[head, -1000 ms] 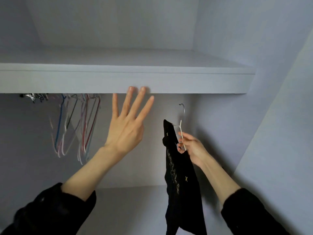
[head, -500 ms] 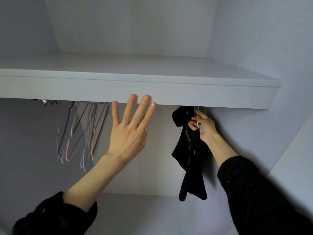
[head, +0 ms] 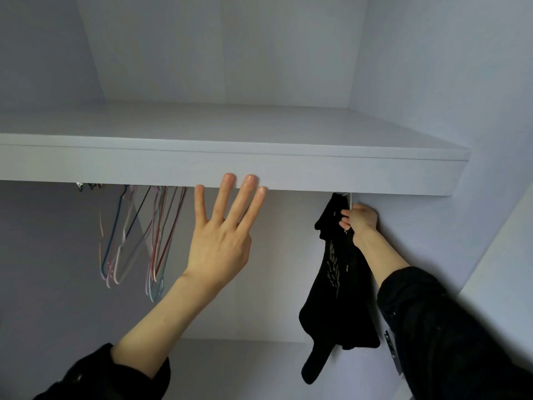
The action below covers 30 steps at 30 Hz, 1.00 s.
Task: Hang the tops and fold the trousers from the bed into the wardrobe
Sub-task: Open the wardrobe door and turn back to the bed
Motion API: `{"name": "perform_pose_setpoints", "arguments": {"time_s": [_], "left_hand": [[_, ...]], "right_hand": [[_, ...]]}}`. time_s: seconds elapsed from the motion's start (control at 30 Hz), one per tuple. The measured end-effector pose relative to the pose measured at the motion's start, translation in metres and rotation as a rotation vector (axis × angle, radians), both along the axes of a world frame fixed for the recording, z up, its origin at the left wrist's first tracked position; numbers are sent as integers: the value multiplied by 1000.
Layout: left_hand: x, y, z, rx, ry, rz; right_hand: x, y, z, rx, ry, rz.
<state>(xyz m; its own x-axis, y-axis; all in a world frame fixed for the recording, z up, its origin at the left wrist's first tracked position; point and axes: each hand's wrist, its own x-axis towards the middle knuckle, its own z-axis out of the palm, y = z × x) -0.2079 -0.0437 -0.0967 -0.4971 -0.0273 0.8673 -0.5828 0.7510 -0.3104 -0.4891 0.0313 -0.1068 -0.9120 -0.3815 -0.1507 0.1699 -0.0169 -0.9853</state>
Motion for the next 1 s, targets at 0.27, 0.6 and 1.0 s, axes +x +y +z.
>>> {"name": "perform_pose_setpoints", "arguments": {"time_s": [0.27, 0.6, 1.0], "left_hand": [[13, 21, 3, 218, -80, -93], [55, 67, -42, 689, -358, -579], [116, 257, -92, 1149, -819, -1175]], "right_hand": [[42, 43, 0, 345, 305, 23], [187, 149, -18, 521, 415, 45], [410, 372, -54, 500, 179, -294]]}}
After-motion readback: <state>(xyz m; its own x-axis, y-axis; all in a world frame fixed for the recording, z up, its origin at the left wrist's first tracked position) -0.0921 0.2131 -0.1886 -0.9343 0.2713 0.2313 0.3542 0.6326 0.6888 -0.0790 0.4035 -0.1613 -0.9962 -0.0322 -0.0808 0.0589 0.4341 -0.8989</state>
